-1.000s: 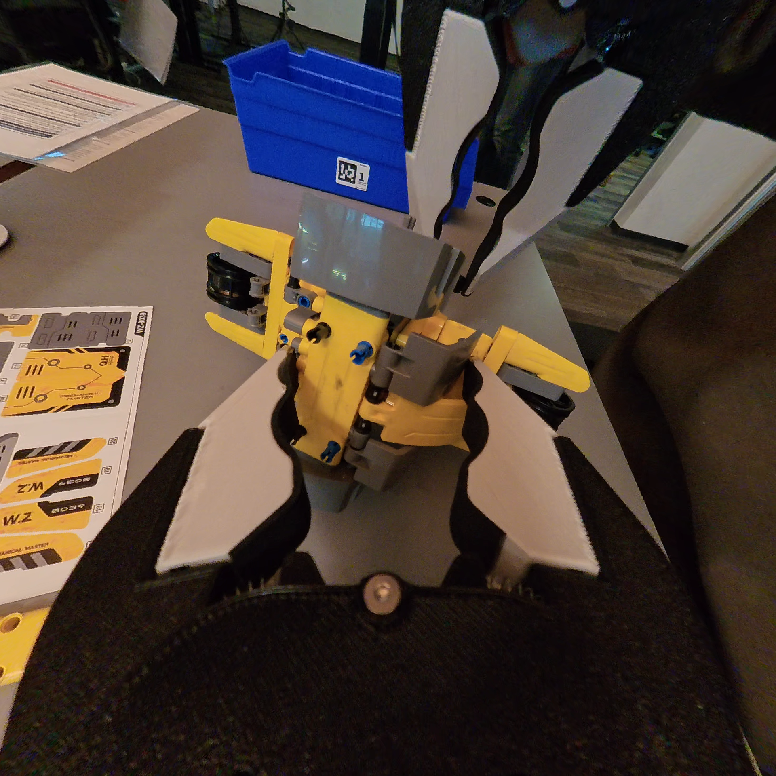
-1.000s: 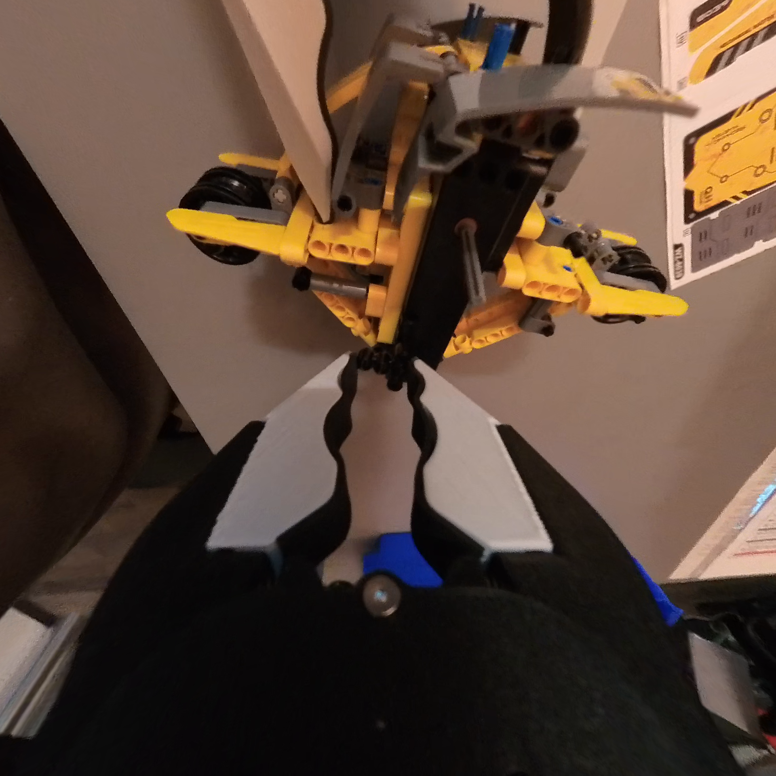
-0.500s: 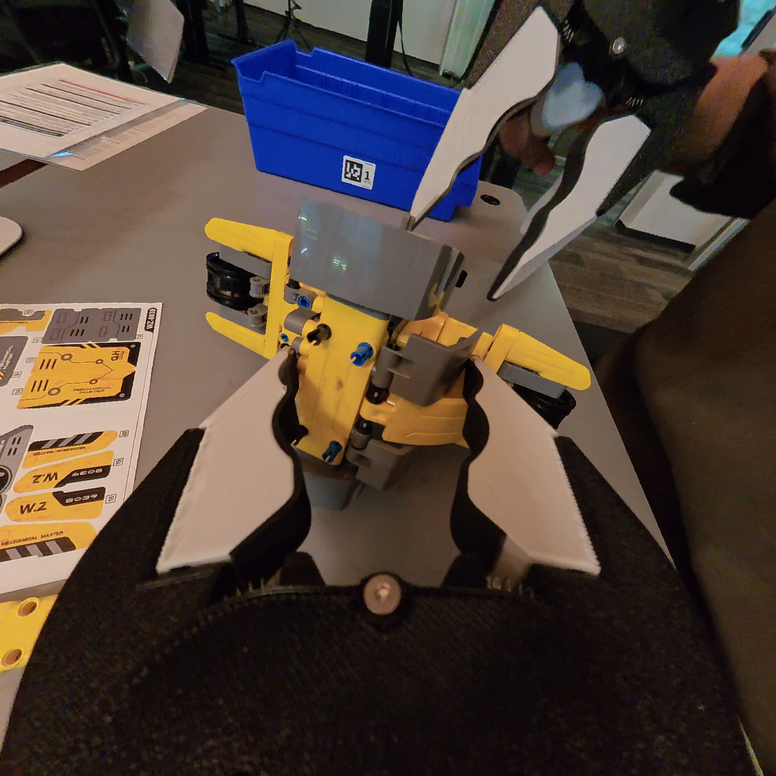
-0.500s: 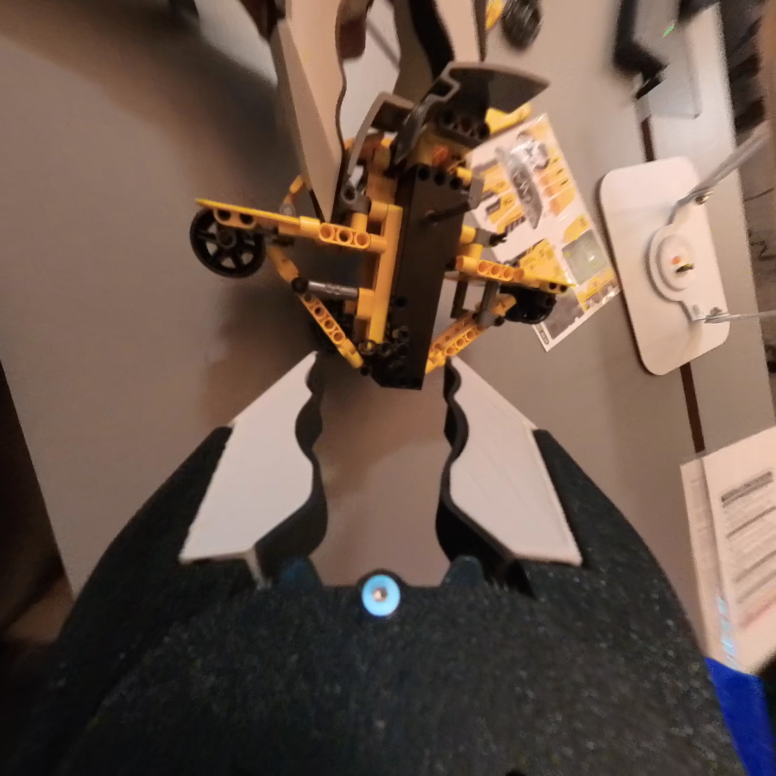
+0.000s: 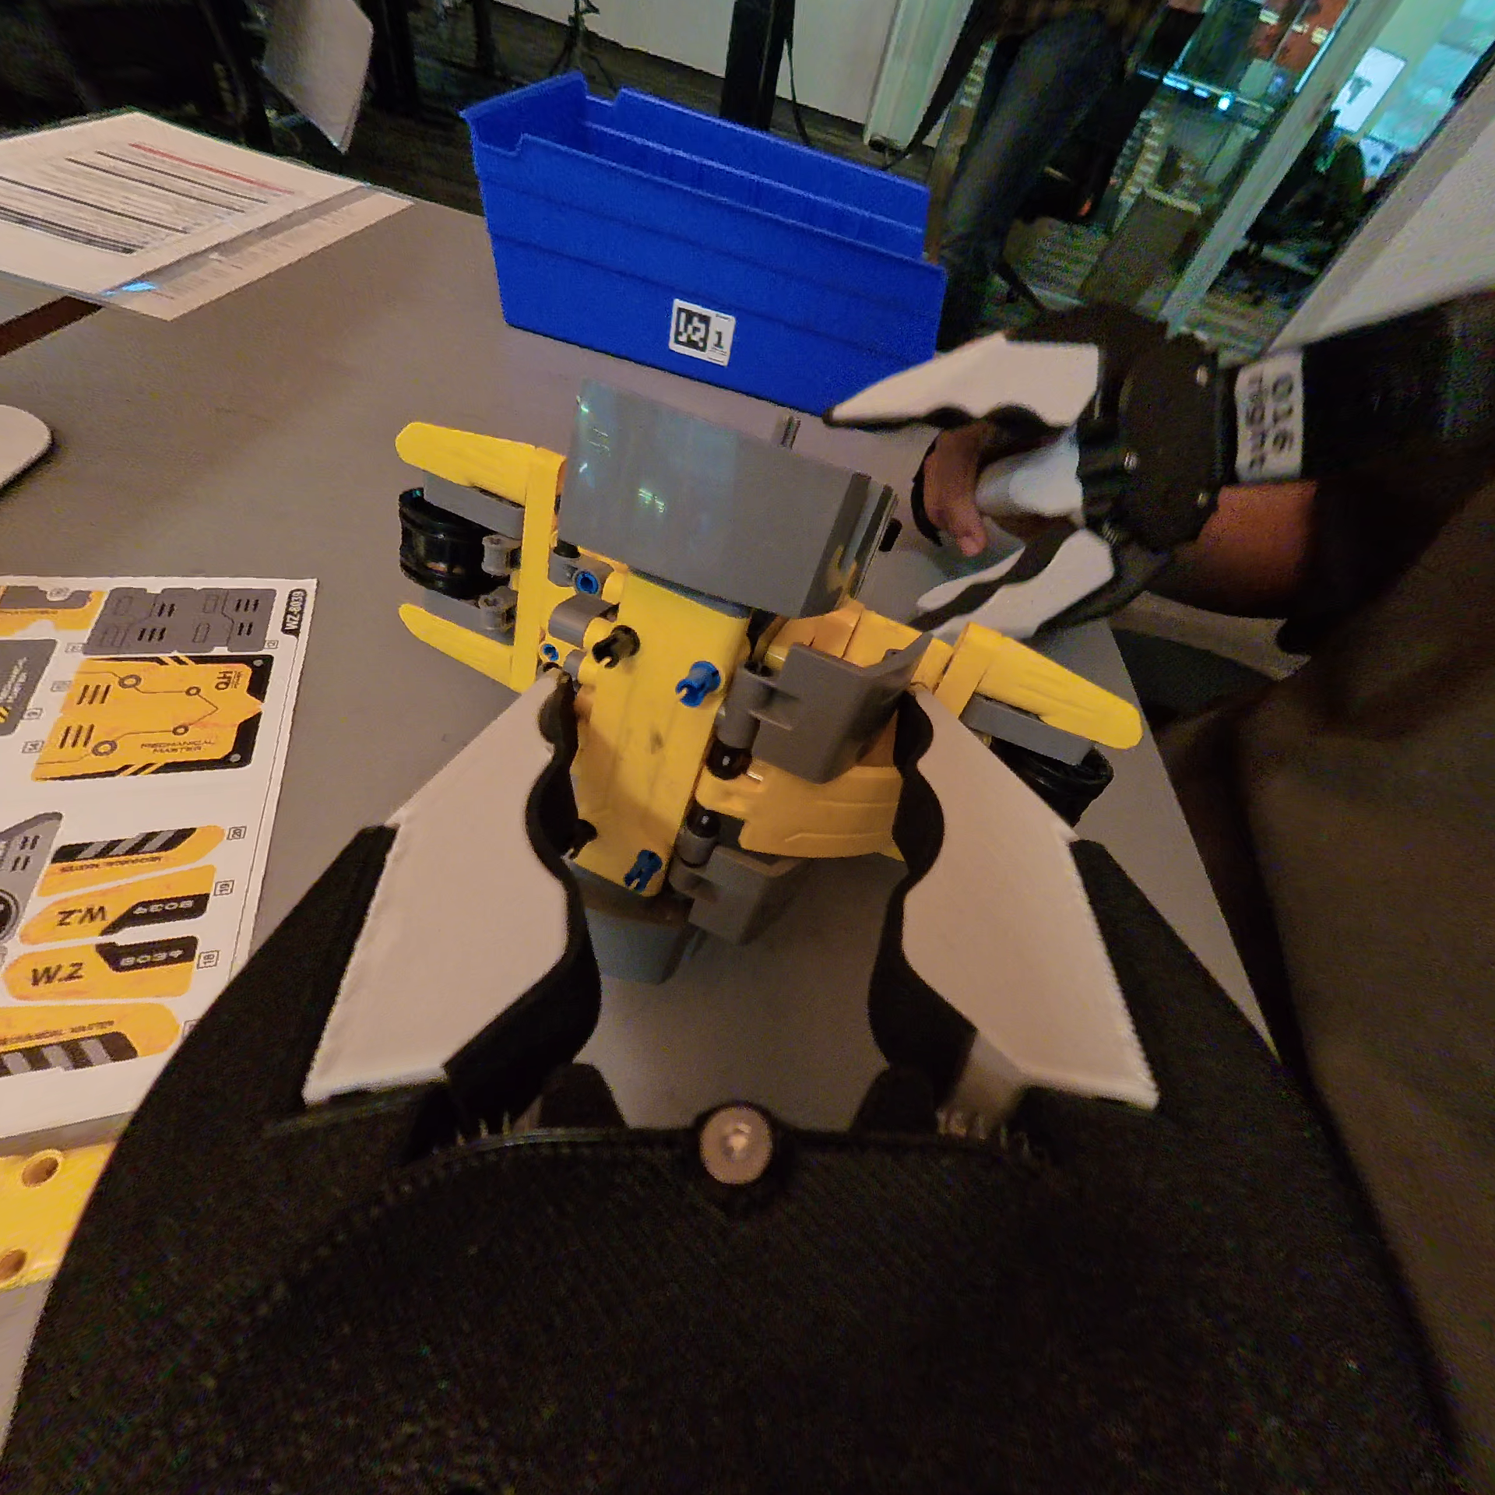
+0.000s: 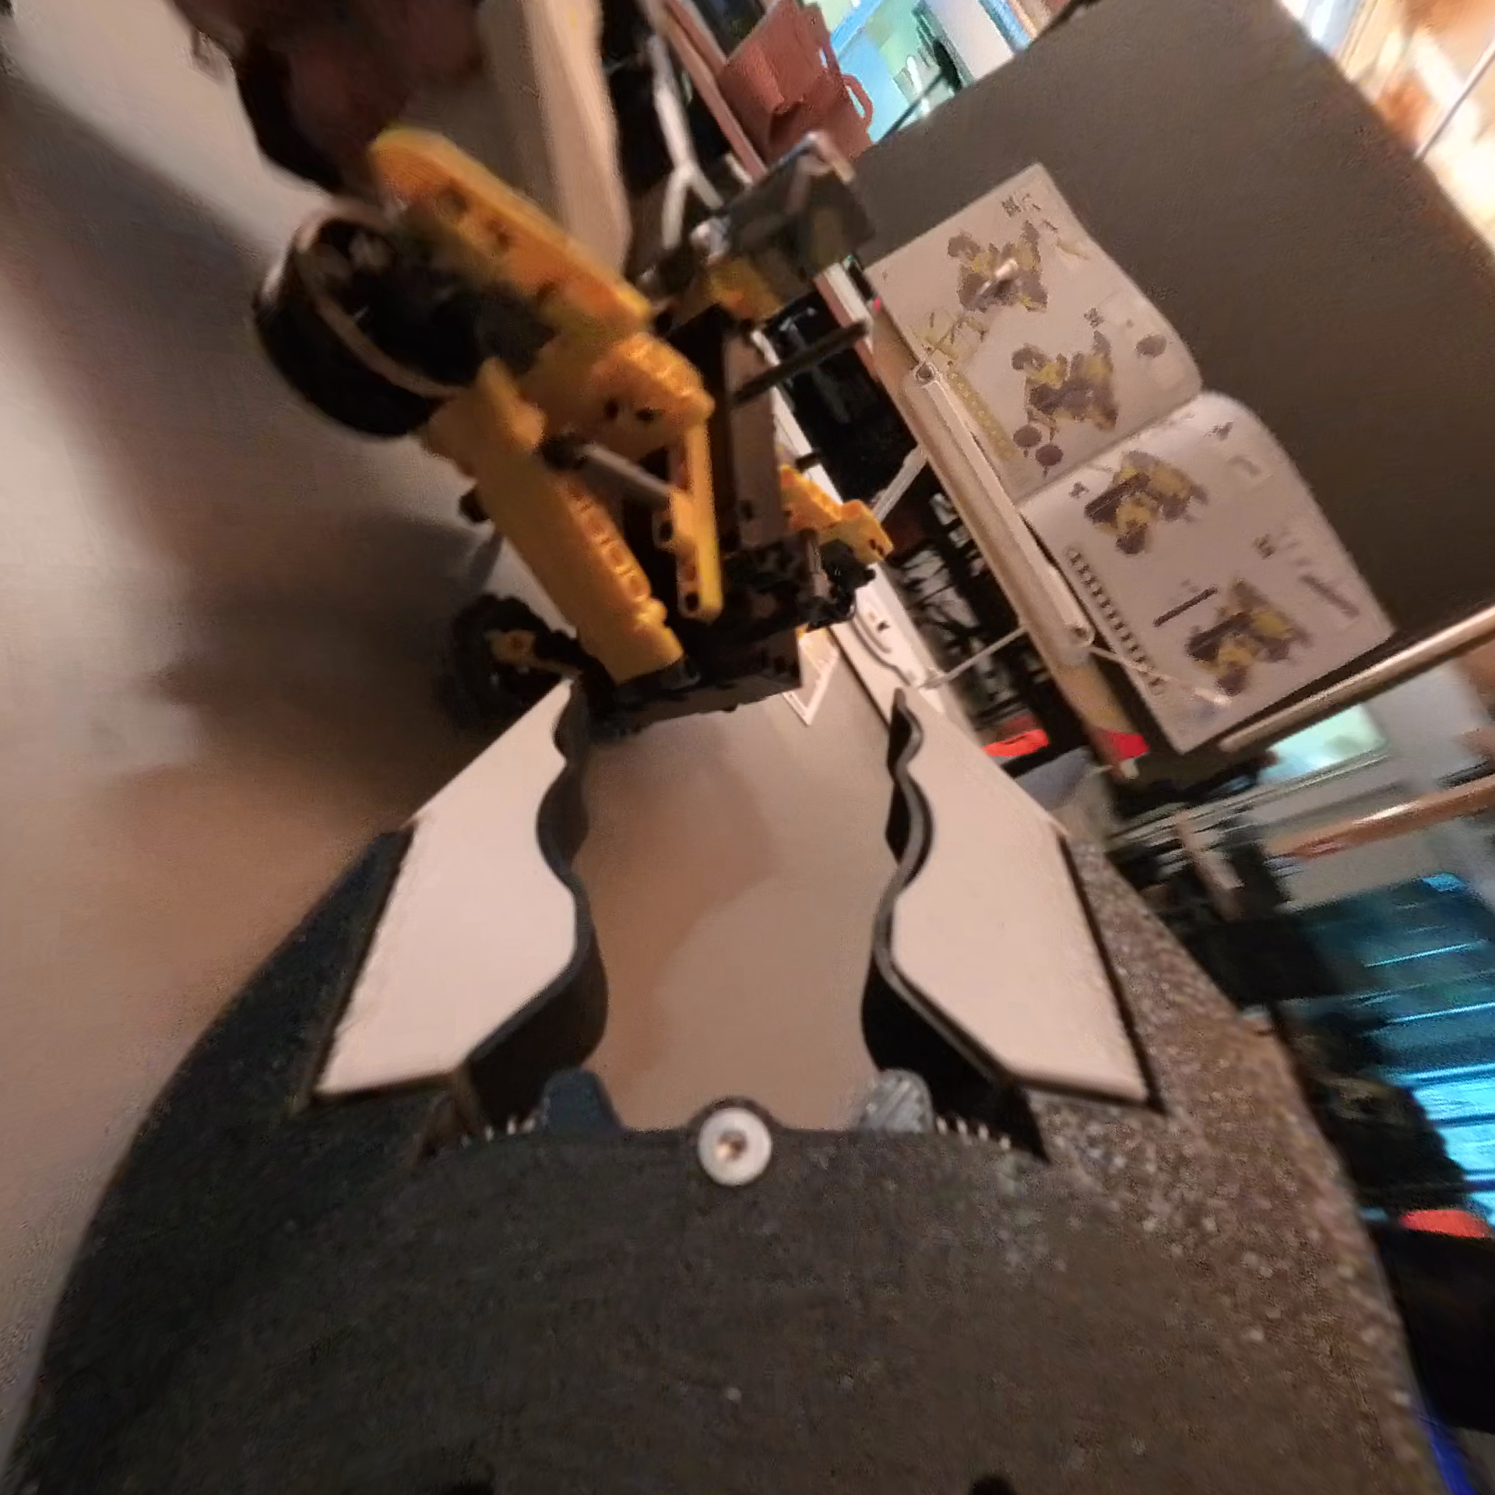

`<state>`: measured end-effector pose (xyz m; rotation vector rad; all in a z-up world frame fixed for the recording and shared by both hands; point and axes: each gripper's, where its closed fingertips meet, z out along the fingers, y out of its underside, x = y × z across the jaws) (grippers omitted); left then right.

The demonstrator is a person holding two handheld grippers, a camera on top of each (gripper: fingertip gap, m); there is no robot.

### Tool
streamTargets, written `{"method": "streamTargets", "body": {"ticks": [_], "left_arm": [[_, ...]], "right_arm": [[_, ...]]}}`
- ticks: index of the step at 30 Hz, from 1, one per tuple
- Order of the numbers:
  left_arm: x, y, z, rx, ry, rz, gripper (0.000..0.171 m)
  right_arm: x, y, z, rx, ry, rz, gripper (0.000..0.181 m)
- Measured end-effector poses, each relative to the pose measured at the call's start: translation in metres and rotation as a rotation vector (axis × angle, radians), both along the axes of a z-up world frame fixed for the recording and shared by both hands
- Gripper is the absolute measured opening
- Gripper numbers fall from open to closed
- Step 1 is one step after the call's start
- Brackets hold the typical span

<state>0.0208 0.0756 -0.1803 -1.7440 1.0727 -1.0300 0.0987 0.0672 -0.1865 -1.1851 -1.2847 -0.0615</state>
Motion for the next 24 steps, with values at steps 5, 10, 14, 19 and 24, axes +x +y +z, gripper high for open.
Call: {"method": "streamTargets", "body": {"ticks": [5, 10, 14, 19, 24], "left_arm": [[-0.002, 0.006, 0.002, -0.059, -0.058, 0.018, 0.078], [-0.004, 0.015, 0.004, -0.14, -0.14, 0.038, 0.078], [-0.006, 0.022, 0.005, -0.219, -0.209, 0.051, 0.078], [-0.007, 0.027, 0.004, -0.298, -0.268, 0.043, 0.078], [-0.007, 0.028, 0.004, -0.314, -0.276, 0.051, 0.078]], "right_arm": [[-0.007, -0.001, -0.004, 0.348, -0.194, 0.033, 0.068], [-0.01, 0.0, 0.003, 0.55, -0.227, 0.144, 0.054], [-0.013, 0.022, -0.007, 0.3, -0.178, 0.147, 0.091], [-0.023, 0.032, -0.021, 0.244, -0.223, 0.157, 0.108], [-0.03, 0.033, -0.018, 0.325, -0.222, 0.158, 0.102]]}}
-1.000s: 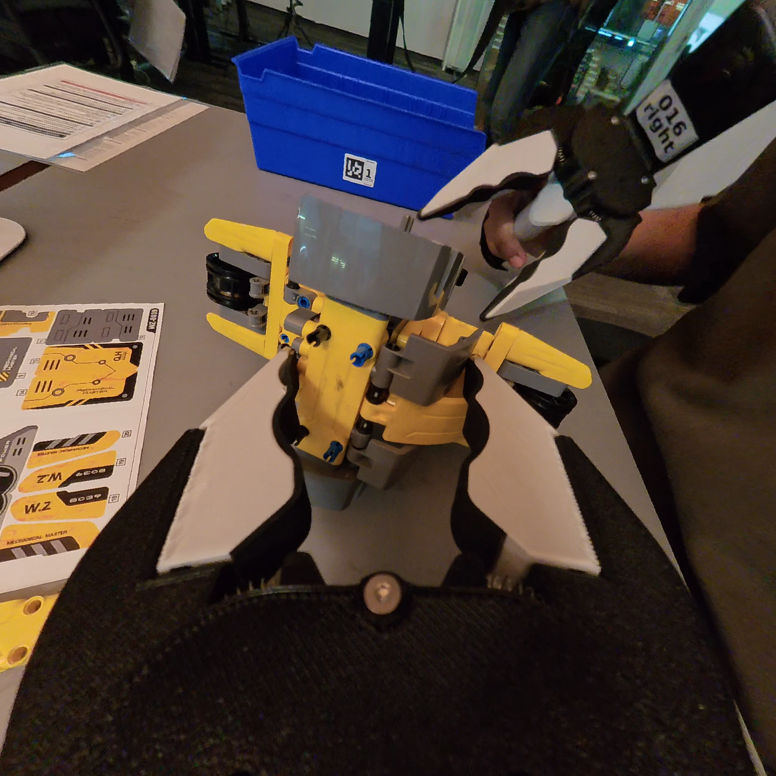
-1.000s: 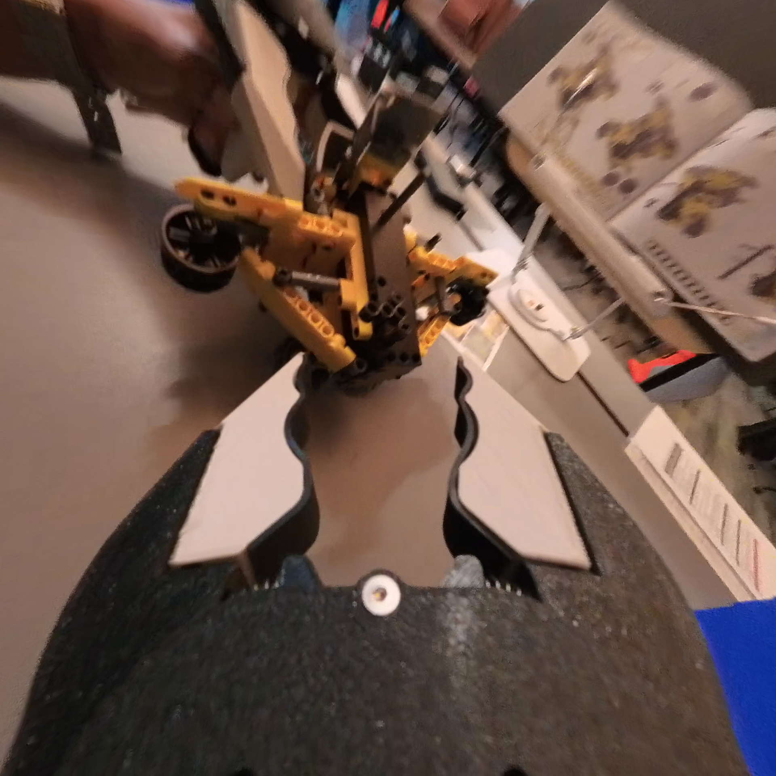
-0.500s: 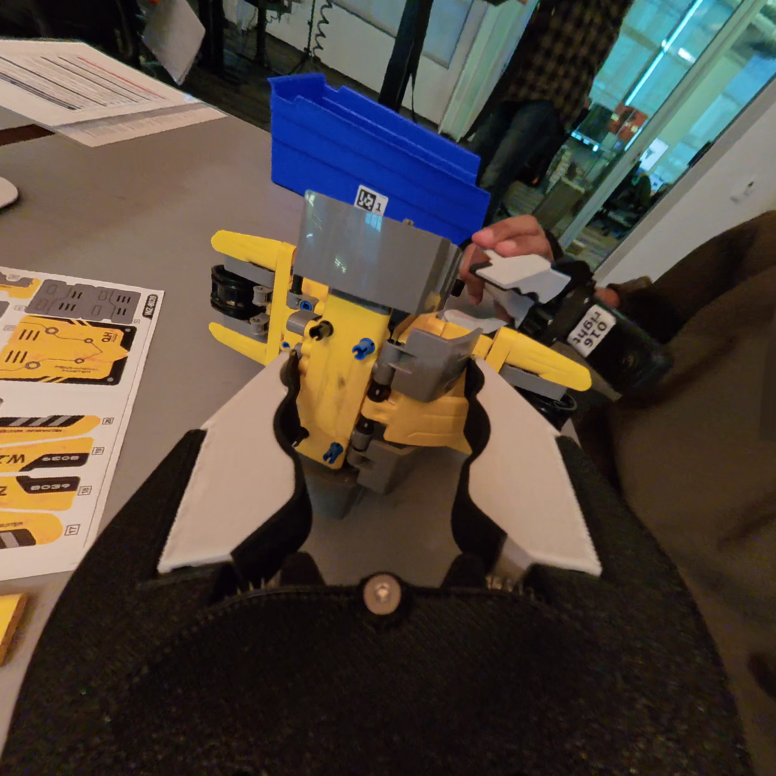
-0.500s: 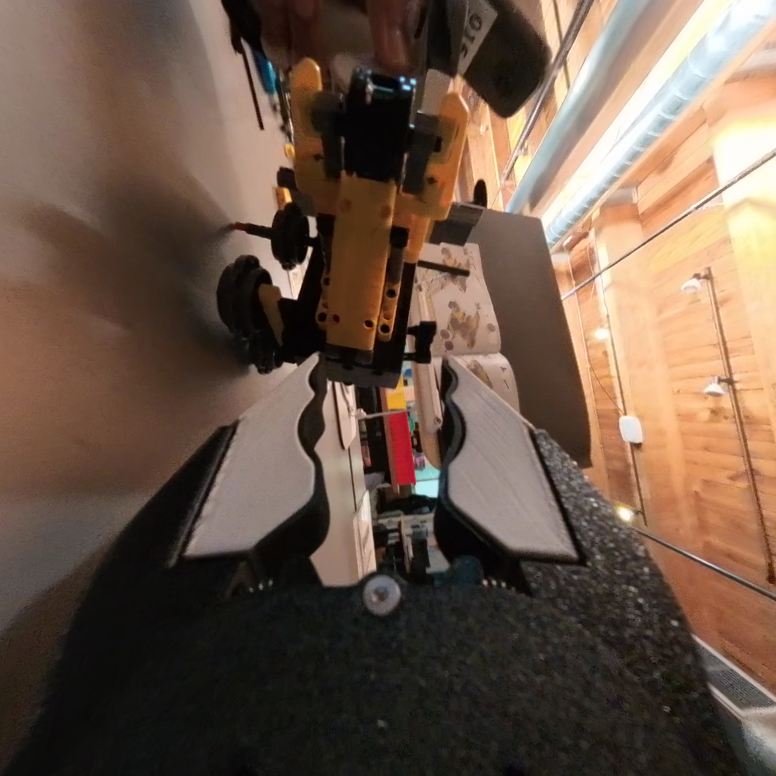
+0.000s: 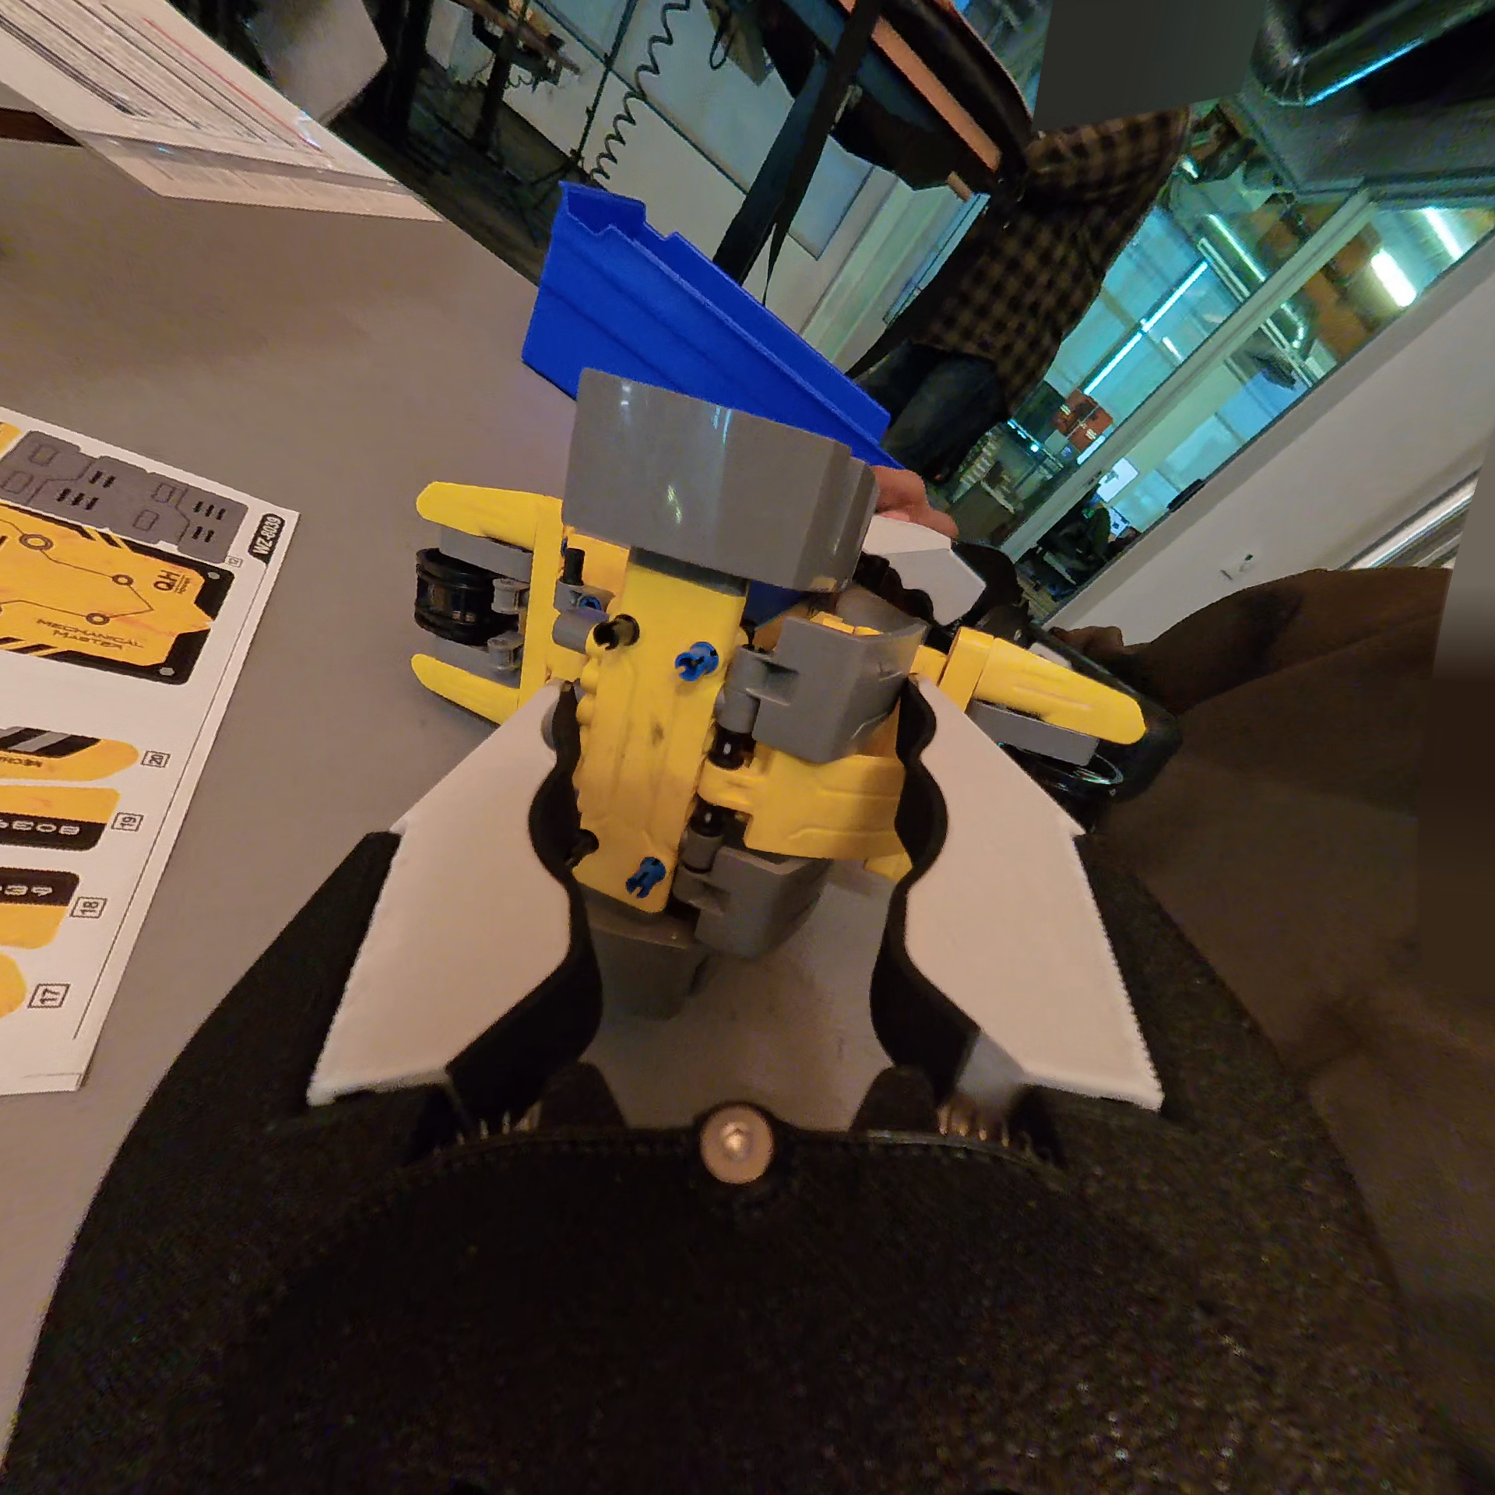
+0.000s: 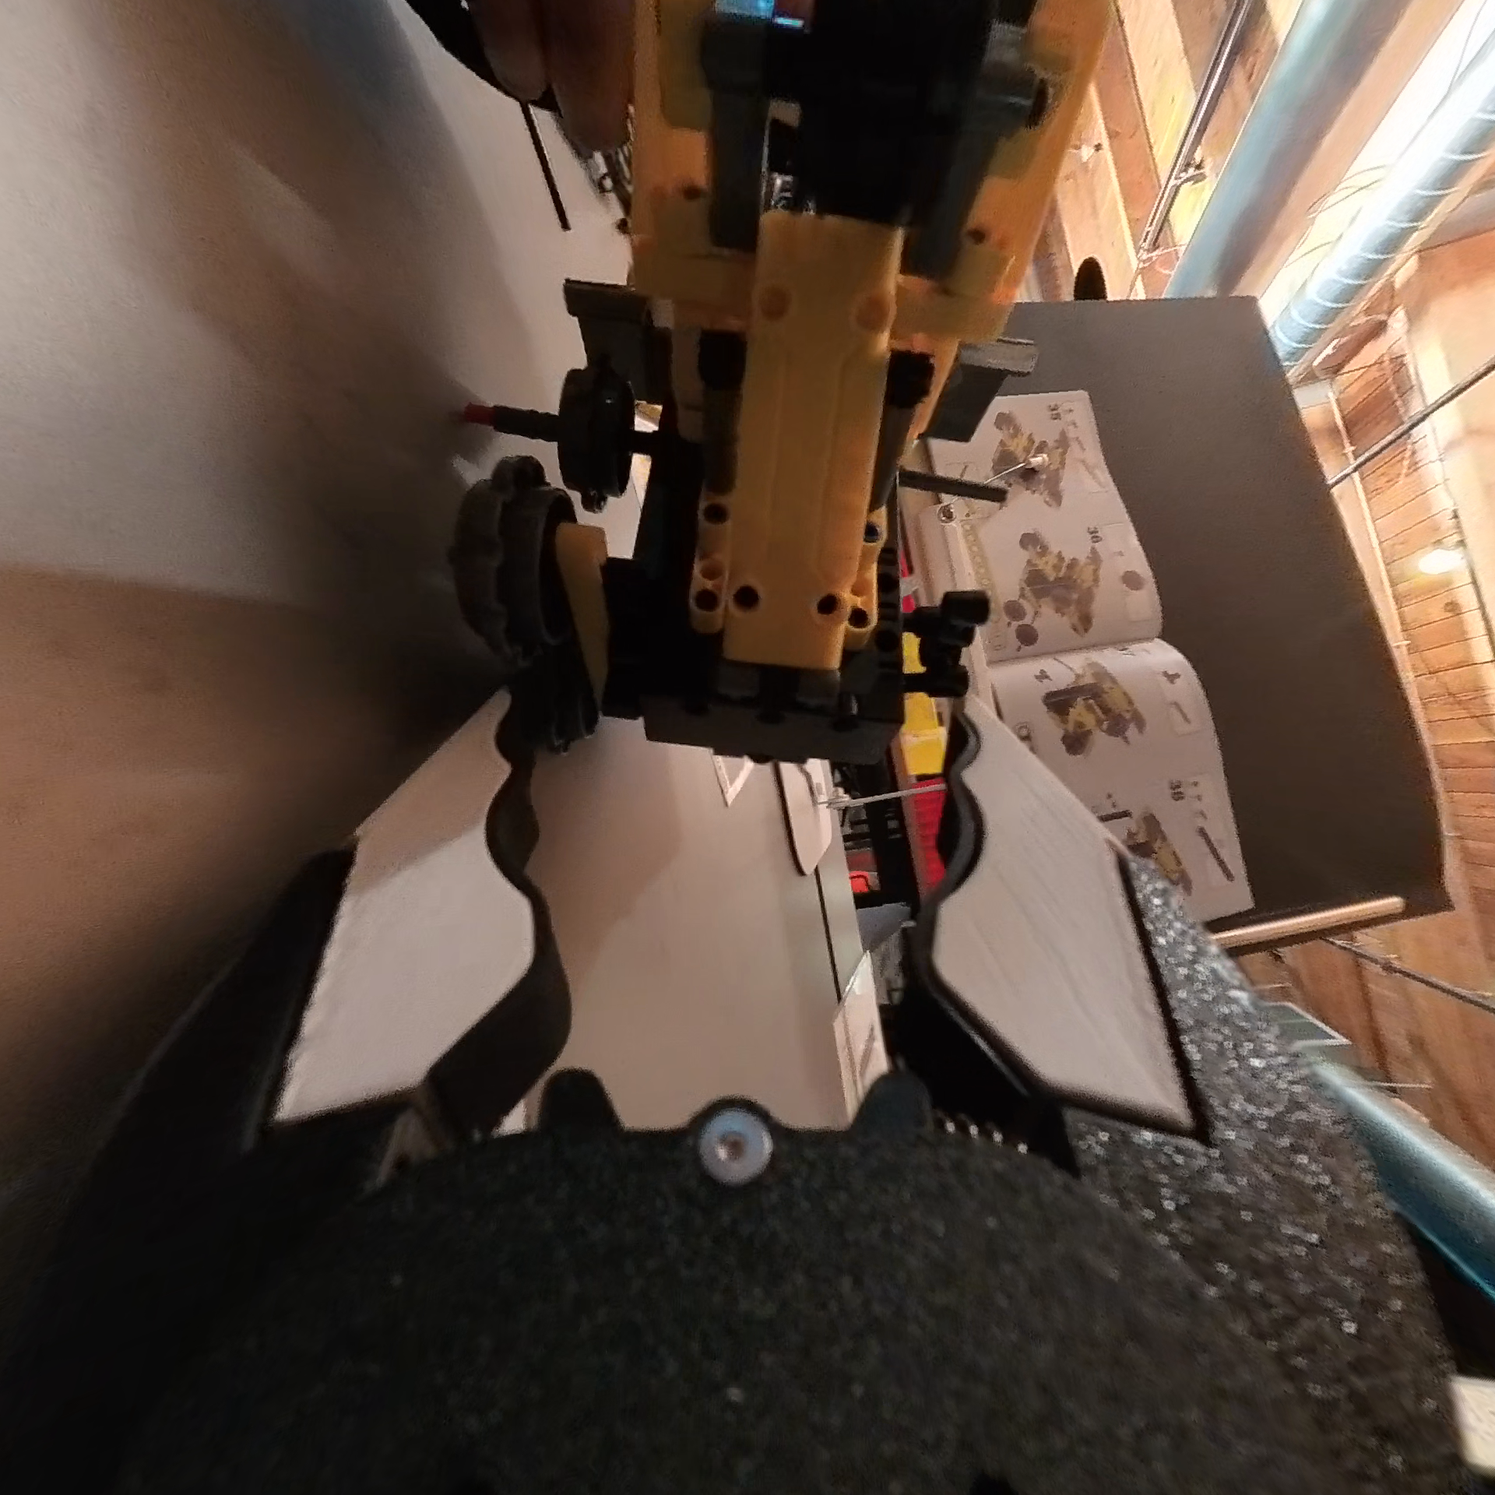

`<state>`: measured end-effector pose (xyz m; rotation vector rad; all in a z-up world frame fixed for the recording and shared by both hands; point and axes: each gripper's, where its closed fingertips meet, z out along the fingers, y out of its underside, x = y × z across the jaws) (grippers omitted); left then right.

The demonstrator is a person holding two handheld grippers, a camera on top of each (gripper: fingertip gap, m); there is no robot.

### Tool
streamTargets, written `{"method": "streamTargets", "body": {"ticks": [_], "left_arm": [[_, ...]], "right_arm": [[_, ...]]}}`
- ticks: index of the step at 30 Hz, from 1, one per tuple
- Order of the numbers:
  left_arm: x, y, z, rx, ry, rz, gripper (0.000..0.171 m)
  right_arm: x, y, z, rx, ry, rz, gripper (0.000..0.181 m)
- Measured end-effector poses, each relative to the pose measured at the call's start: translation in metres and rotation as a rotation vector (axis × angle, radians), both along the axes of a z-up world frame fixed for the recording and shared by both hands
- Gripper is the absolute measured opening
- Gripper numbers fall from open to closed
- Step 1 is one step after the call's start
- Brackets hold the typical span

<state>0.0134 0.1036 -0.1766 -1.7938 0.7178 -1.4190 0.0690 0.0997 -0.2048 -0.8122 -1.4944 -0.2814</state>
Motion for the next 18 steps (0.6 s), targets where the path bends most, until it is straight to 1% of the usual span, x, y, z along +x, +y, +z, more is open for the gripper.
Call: {"method": "streamTargets", "body": {"ticks": [9, 12, 18], "left_arm": [[-0.0013, 0.0005, -0.0002, -0.01, -0.004, 0.001, 0.078], [0.0008, -0.0017, 0.0002, -0.01, -0.007, -0.013, 0.078], [0.0025, -0.0024, 0.0001, -0.022, -0.02, -0.025, 0.078]], "right_arm": [[0.0004, 0.001, 0.0019, 0.018, -0.02, 0.032, 0.098], [0.0048, -0.0023, 0.0089, 0.039, -0.01, 0.065, 0.083], [0.0064, -0.0051, 0.009, 0.009, -0.009, 0.084, 0.083]]}}
